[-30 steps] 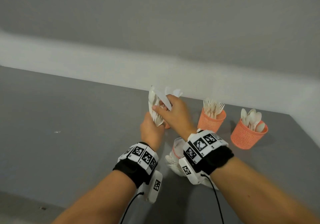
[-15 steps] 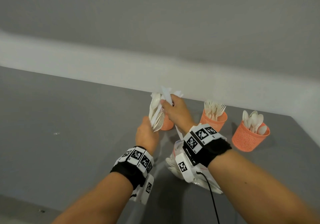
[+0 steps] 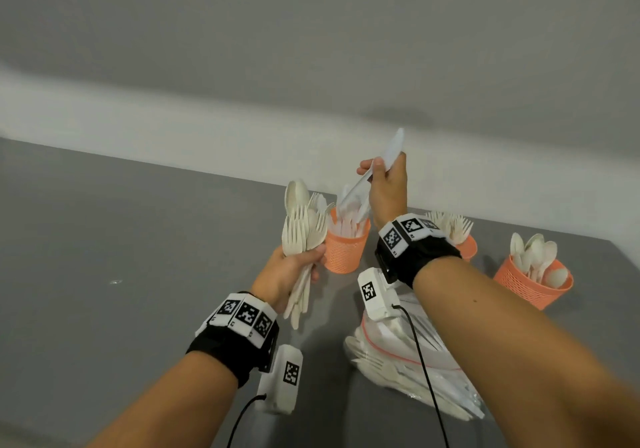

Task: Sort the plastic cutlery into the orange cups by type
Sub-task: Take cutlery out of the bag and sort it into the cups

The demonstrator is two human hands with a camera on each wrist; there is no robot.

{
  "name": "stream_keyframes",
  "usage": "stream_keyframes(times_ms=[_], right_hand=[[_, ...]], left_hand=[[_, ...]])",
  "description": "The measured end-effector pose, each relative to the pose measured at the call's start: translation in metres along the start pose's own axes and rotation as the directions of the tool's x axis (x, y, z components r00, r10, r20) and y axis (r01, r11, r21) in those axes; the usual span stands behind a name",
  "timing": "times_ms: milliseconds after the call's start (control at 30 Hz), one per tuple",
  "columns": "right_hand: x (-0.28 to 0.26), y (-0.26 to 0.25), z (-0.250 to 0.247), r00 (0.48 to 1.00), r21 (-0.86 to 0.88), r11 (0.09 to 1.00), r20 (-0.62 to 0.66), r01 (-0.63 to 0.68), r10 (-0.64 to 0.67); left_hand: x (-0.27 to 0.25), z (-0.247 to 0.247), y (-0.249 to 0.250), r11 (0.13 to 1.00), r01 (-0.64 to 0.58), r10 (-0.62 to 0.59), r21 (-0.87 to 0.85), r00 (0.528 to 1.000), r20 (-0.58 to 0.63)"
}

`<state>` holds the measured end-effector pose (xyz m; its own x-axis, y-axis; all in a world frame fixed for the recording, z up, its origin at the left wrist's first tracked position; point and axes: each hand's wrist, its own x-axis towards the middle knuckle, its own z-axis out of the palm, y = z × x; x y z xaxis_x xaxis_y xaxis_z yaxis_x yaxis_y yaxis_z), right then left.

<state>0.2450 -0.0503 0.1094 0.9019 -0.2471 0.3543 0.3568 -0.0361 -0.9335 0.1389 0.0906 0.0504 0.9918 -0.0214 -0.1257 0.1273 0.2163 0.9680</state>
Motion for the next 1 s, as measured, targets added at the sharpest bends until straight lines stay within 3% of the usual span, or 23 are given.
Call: stream_keyframes(times_ms=[100, 200, 300, 433, 533, 600, 667, 767, 867, 1000], right_hand=[[0.001, 0.026, 0.005, 0.992, -0.134, 0.989, 0.098, -0.06, 0.073], [-0.001, 0.041, 0.003, 0.978, -0.296, 0.954, 0.181, -0.045, 0.103], [-0.002, 0.037, -0.002, 0.98, -0.368, 0.925, 0.2, 0.095, -0.021], [-0.016, 0.017, -0.009, 0.988, -0.344, 0.926, 0.067, 0.154, -0.14], [-0.051, 0.004, -0.011, 0.99, -0.267, 0.964, 0.14, 0.003, 0.036], [-0.075, 0.001, -0.012, 0.939, -0.274, 0.951, 0.266, -0.145, 0.22], [-0.089, -0.004, -0.014, 0.872, -0.16, 0.939, 0.35, -0.305, 0.343], [-0.091, -0.009, -0.023, 0.839, -0.074, 0.913, 0.371, -0.401, 0.399], [-0.089, -0.011, -0.031, 0.845, -0.102, 0.914, 0.352, -0.393, 0.403], [-0.087, -0.018, -0.045, 0.839, -0.002, 0.898, 0.357, -0.439, 0.411]], left_hand=[[0.002, 0.0, 0.004, 0.987, 0.059, -0.037, -0.147, 0.989, 0.146], [0.006, -0.004, 0.003, 0.974, 0.092, -0.047, -0.207, 0.976, 0.213], [0.009, -0.006, 0.004, 0.968, 0.095, -0.038, -0.232, 0.97, 0.241], [0.012, -0.002, 0.003, 0.962, 0.072, -0.015, -0.265, 0.977, 0.212], [0.014, 0.004, 0.0, 0.973, 0.005, 0.035, -0.233, 0.985, 0.168], [0.014, 0.01, -0.002, 0.978, -0.029, 0.069, -0.208, 0.98, 0.185], [0.013, 0.017, -0.005, 0.981, -0.044, 0.09, -0.19, 0.967, 0.239], [0.01, 0.026, -0.007, 0.984, -0.041, 0.096, -0.173, 0.943, 0.318], [0.007, 0.032, -0.006, 0.987, -0.012, 0.066, -0.159, 0.938, 0.34], [0.004, 0.043, -0.004, 0.976, 0.019, 0.06, -0.215, 0.933, 0.356]])
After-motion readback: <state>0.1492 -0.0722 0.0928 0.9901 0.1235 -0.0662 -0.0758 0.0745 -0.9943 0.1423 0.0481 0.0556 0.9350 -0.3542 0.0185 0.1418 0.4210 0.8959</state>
